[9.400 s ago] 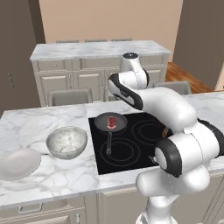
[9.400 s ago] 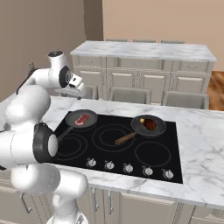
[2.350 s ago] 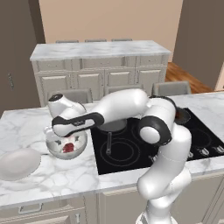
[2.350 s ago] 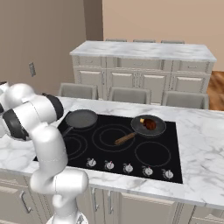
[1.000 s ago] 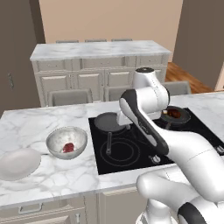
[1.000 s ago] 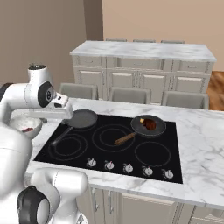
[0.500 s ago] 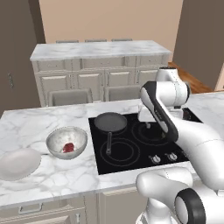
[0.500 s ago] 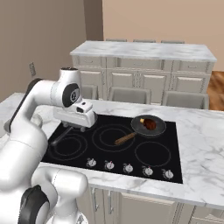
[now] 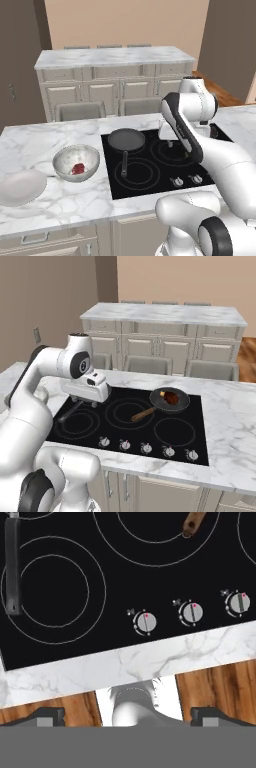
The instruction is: Place one of the steaks on the plate and the other in the bowl. Then place the bowl in the fridge.
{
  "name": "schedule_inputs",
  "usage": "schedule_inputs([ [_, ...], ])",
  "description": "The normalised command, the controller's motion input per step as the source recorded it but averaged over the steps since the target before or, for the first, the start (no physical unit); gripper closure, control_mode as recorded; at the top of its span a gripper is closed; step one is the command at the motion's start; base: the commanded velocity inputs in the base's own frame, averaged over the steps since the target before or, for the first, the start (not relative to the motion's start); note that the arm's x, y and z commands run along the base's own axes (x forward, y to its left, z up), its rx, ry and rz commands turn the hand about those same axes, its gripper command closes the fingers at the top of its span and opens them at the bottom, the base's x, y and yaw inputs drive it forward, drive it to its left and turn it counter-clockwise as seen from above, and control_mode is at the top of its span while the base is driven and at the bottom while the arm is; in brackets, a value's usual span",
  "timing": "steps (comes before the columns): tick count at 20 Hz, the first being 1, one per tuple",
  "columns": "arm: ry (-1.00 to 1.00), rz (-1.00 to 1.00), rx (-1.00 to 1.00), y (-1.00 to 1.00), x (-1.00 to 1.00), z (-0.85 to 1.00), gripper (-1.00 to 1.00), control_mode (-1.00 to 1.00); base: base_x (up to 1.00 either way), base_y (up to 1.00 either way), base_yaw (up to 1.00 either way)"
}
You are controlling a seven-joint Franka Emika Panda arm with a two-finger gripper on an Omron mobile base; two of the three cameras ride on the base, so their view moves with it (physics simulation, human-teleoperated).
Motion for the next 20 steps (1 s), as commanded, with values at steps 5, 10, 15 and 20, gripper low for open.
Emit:
schedule_inputs([
  [5, 0.00, 0.00, 0.00, 0.00, 0.00, 0.00, -1.00, 1.00, 0.00, -0.42, 0.00],
  [10, 0.00, 0.00, 0.00, 0.00, 0.00, 0.00, -1.00, 1.00, 0.00, -0.55, 0.00],
  [15, 0.00, 0.00, 0.00, 0.00, 0.00, 0.00, -1.00, 1.00, 0.00, -0.56, 0.00],
  [20, 0.00, 0.00, 0.00, 0.00, 0.00, 0.00, -1.00, 1.00, 0.00, -0.56, 0.00],
])
